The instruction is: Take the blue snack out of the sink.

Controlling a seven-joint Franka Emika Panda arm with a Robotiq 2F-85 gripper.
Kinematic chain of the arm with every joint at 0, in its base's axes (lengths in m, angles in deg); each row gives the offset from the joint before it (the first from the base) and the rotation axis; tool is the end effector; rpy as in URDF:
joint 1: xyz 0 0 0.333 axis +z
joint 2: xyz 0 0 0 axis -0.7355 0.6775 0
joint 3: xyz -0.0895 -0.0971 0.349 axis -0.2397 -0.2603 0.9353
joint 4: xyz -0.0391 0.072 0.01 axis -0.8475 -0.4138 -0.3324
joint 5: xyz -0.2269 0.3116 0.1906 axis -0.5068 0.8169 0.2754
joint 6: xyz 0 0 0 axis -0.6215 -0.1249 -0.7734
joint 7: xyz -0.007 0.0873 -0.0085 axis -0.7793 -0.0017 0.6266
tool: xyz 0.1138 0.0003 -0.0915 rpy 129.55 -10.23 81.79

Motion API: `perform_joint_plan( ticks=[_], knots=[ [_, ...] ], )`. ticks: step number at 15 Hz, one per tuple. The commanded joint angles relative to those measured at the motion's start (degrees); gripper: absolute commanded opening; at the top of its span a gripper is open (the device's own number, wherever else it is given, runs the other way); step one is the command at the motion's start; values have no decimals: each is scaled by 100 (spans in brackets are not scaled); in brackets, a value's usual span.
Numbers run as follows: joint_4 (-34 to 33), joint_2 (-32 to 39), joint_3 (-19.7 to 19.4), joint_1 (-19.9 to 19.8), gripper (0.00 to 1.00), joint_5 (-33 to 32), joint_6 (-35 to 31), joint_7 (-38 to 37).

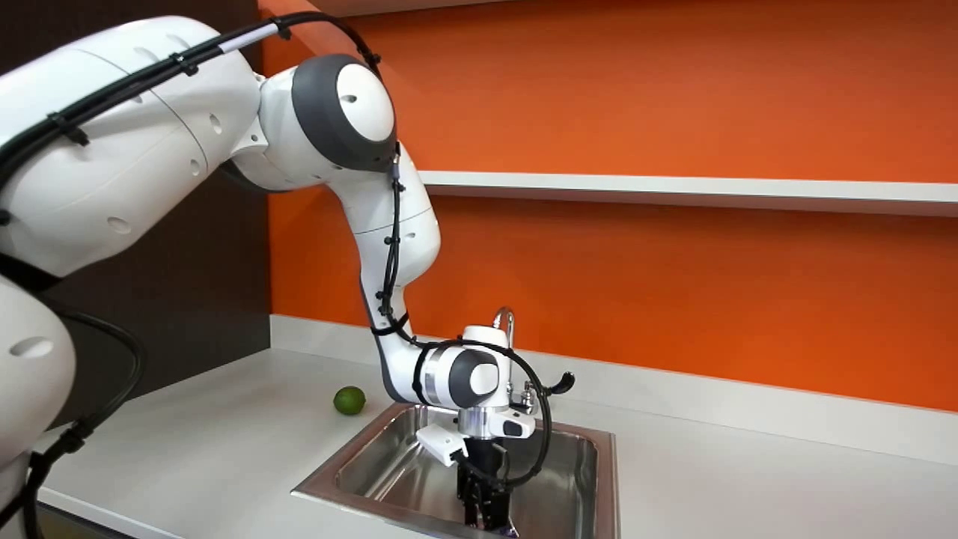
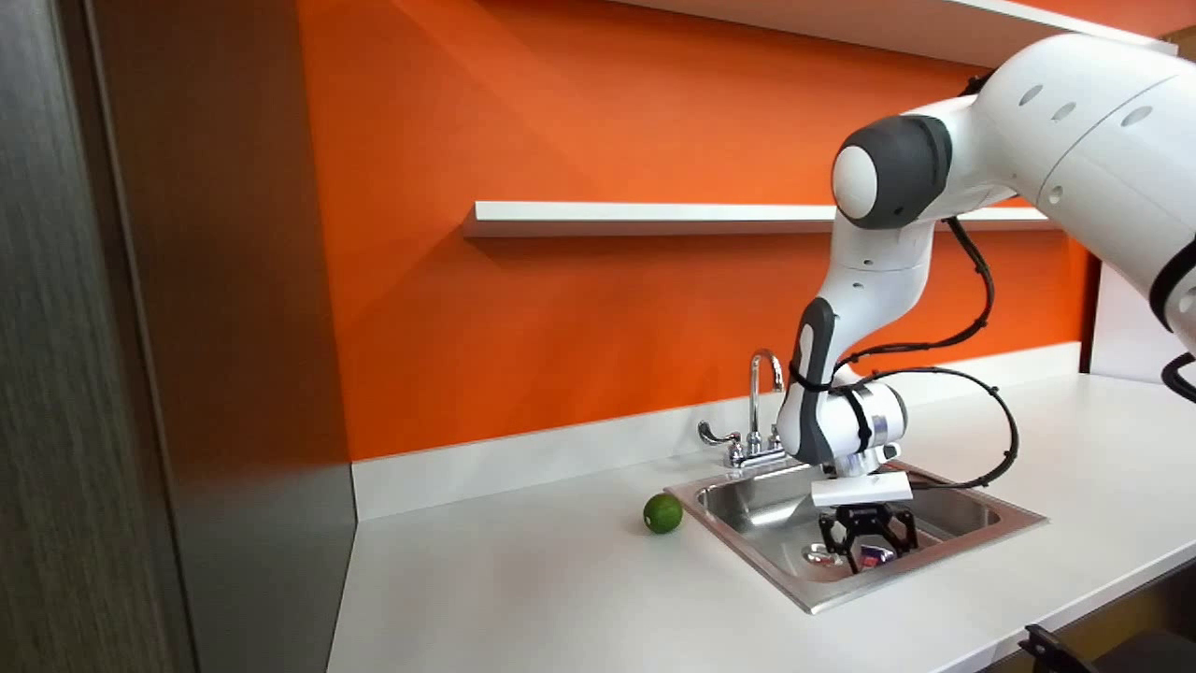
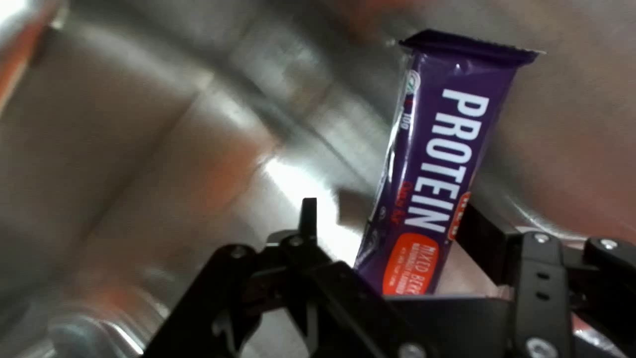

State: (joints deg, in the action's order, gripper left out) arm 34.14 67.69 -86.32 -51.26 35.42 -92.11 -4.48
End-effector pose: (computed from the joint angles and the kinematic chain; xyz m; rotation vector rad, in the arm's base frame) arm 0.5594 -0.2229 0.0096 2.7140 -1.0748 -0.2953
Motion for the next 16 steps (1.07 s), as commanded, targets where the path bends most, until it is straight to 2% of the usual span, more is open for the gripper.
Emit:
perform_joint_plan(
  ticks=[1,5,6,16],
  knots=[
    [-188,148,-64,69,40,63,101,-102],
    [-269,212,-54,72,11,67,111,-100],
    [-277,216,-53,73,7,68,124,-101],
    [124,-500,-140,308,7,-34,20,-75]
  ],
)
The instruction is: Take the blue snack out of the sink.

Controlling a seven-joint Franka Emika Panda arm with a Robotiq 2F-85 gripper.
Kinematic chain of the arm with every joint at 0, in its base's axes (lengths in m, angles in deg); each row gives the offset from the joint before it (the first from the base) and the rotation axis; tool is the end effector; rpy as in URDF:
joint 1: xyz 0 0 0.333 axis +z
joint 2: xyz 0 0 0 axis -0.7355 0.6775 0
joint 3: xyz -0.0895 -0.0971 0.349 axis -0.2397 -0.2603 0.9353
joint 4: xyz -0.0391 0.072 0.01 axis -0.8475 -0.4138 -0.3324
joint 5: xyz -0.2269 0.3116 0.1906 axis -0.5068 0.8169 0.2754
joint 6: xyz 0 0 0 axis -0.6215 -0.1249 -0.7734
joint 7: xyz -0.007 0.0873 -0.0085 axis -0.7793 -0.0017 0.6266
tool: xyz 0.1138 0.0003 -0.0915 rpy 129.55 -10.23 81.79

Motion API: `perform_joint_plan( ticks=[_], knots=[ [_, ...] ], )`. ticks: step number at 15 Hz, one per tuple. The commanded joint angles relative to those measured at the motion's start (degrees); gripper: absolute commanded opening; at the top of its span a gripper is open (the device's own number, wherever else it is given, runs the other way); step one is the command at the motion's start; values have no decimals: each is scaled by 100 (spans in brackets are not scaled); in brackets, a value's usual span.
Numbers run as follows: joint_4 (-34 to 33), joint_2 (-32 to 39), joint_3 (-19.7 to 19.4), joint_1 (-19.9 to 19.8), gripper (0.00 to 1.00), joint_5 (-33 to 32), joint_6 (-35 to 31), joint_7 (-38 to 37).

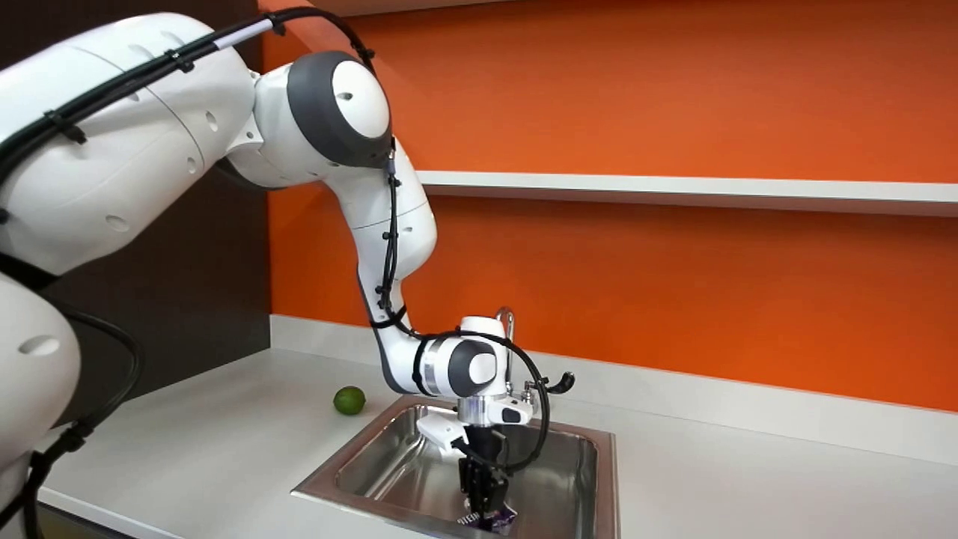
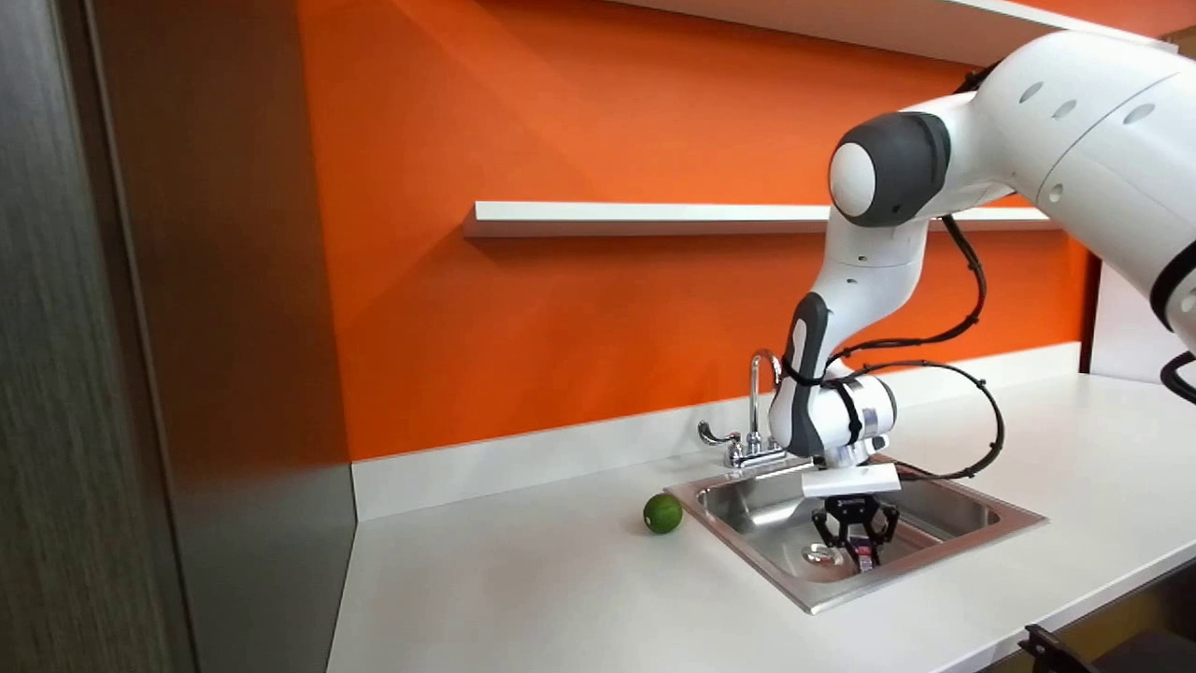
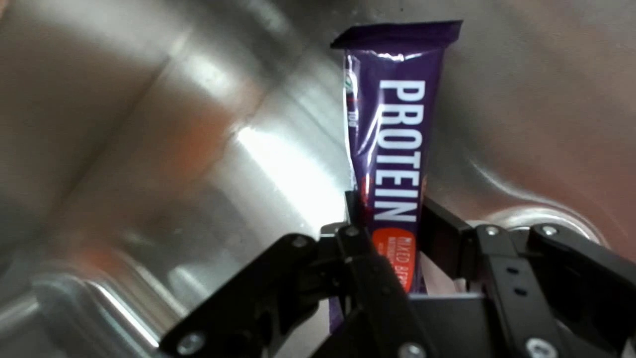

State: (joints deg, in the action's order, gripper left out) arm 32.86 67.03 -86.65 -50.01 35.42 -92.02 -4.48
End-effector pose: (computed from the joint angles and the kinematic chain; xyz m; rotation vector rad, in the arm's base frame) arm 0.5783 -0.2160 0.0232 2.7283 -1.0507 -0.2446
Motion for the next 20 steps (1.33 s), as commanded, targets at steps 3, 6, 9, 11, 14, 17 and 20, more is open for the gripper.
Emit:
perform_joint_plan(
  ticks=[3,6,9,11,14,17,20],
  knots=[
    [393,-758,-157,316,7,-90,-30,-92],
    [600,-1132,-158,401,7,-133,-51,-68],
    [904,-1616,-106,461,7,-207,-35,30],
    [1125,-1973,-72,508,7,-310,-1,108],
    [1472,-2551,-42,675,7,-725,132,209],
    [1755,-3020,84,835,7,-1258,277,248],
    [1915,-3271,402,930,7,-1668,466,400]
  ],
)
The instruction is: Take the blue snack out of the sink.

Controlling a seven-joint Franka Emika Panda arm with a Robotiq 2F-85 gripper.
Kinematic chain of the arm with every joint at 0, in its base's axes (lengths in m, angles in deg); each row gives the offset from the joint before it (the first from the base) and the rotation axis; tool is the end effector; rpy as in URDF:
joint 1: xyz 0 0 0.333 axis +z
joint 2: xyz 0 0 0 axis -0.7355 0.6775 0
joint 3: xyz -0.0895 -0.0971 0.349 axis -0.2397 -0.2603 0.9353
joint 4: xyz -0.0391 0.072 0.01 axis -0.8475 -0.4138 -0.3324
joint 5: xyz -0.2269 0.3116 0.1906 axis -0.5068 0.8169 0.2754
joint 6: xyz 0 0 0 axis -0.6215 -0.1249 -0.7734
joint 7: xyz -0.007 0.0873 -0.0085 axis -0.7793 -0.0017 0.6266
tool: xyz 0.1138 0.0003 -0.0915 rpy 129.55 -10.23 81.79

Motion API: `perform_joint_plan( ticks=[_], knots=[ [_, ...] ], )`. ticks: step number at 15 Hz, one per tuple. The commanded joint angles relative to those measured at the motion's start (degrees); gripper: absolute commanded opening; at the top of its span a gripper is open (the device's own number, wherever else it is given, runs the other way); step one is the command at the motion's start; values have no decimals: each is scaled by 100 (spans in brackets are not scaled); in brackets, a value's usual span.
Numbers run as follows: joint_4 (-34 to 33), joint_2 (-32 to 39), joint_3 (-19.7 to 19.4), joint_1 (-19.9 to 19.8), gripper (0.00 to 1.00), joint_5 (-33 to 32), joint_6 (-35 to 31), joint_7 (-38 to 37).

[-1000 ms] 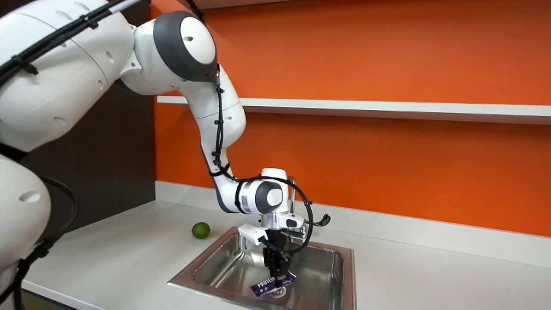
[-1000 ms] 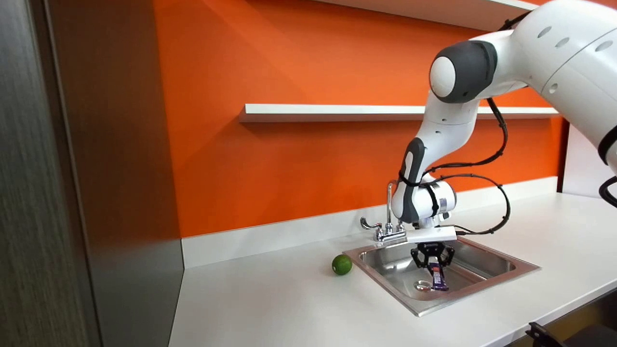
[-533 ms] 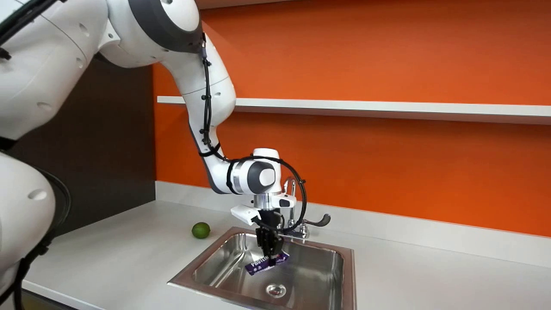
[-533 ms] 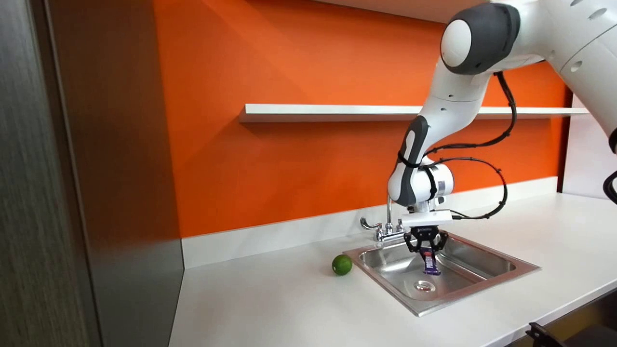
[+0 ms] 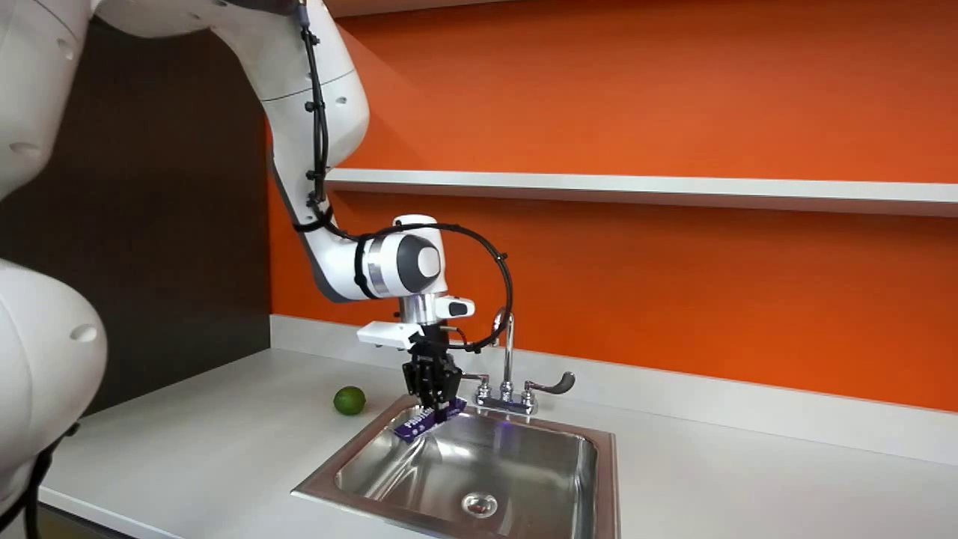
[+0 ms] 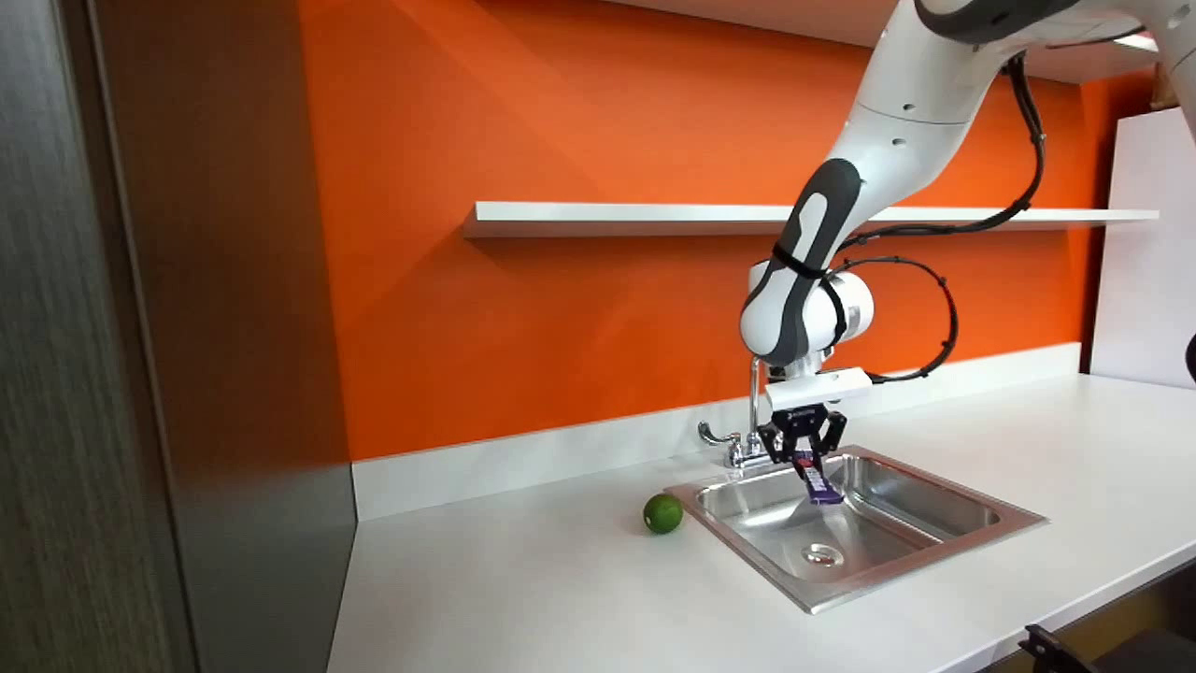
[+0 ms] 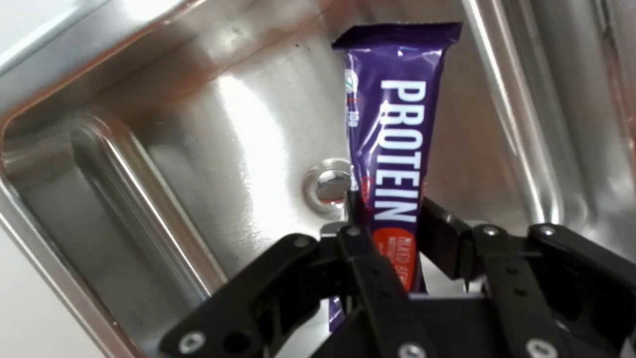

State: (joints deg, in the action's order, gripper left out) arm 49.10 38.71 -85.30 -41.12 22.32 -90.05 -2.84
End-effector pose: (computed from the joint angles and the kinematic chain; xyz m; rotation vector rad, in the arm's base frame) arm 0.5666 -0.0960 0.2085 2.8949 -0.5728 -0.0079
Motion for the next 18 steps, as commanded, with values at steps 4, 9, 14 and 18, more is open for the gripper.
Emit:
perform_joint_plan(
  ticks=[4,9,14,18],
  knots=[
    [359,-478,816,154,7,-611,390,578],
    [292,-253,1376,327,7,-717,308,1111],
    [209,7,1734,438,7,-663,192,1654],
    [152,177,1865,457,7,-629,200,1965]
  ],
)
